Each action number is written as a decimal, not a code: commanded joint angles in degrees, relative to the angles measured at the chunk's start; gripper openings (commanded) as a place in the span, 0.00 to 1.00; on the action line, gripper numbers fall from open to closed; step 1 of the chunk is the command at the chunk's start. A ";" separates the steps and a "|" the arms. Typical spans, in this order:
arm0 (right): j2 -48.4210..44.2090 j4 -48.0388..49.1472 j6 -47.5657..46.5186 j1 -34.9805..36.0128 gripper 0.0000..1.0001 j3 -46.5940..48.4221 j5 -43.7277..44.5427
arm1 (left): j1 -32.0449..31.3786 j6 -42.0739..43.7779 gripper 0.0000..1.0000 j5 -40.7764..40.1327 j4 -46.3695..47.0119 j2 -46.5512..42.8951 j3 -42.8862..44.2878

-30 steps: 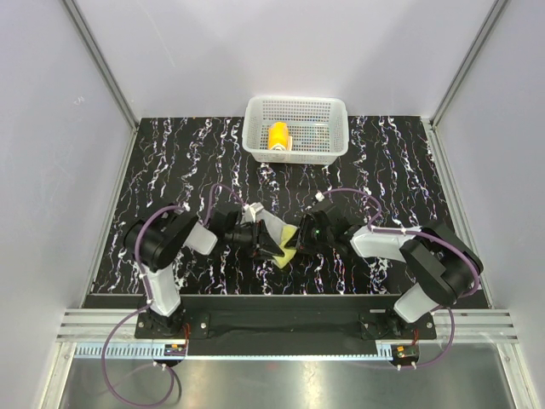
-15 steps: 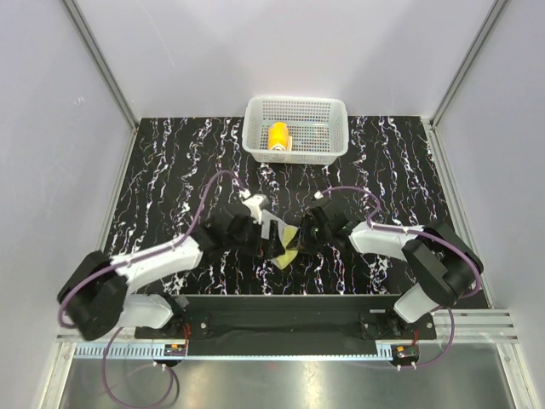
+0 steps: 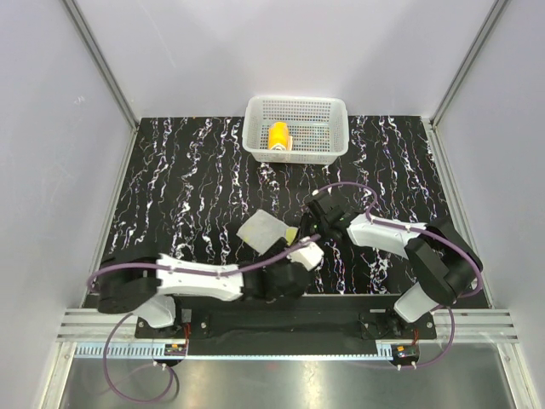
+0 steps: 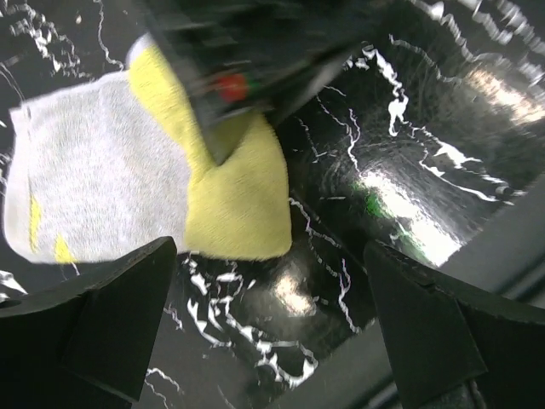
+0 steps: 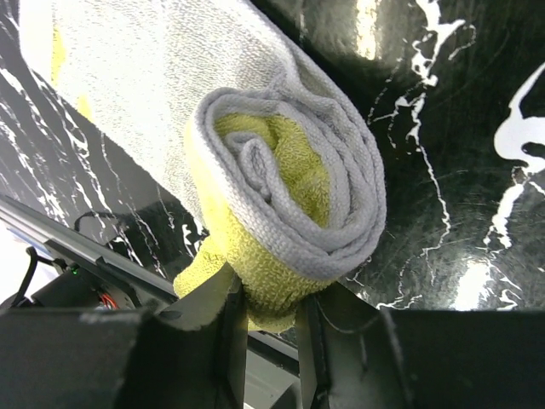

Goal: Roll the towels
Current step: Roll the towel

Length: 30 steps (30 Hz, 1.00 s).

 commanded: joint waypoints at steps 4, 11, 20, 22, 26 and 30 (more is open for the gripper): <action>0.47 -2.76 -0.93 0.53 0.30 1.40 -1.29 | -3.35 4.65 0.95 -13.57 0.05 9.10 7.82; 0.20 -2.76 -1.29 0.44 0.31 1.13 -1.90 | -3.35 4.65 0.57 -14.53 -1.09 12.18 9.23; -0.32 -2.14 -1.11 0.36 0.31 0.61 -2.61 | -3.35 3.77 0.56 -13.57 -4.95 16.40 12.21; -0.41 -2.32 -1.11 0.36 0.31 0.78 -2.61 | -3.35 2.63 0.59 -13.04 -6.10 16.84 12.39; -0.50 -2.41 -0.94 0.53 0.31 0.87 -2.78 | -3.35 1.05 0.46 -12.07 -7.32 18.24 12.39; -0.85 -2.93 -1.11 0.36 0.31 0.96 -2.96 | -3.26 -0.80 0.34 -12.33 -9.87 20.35 13.27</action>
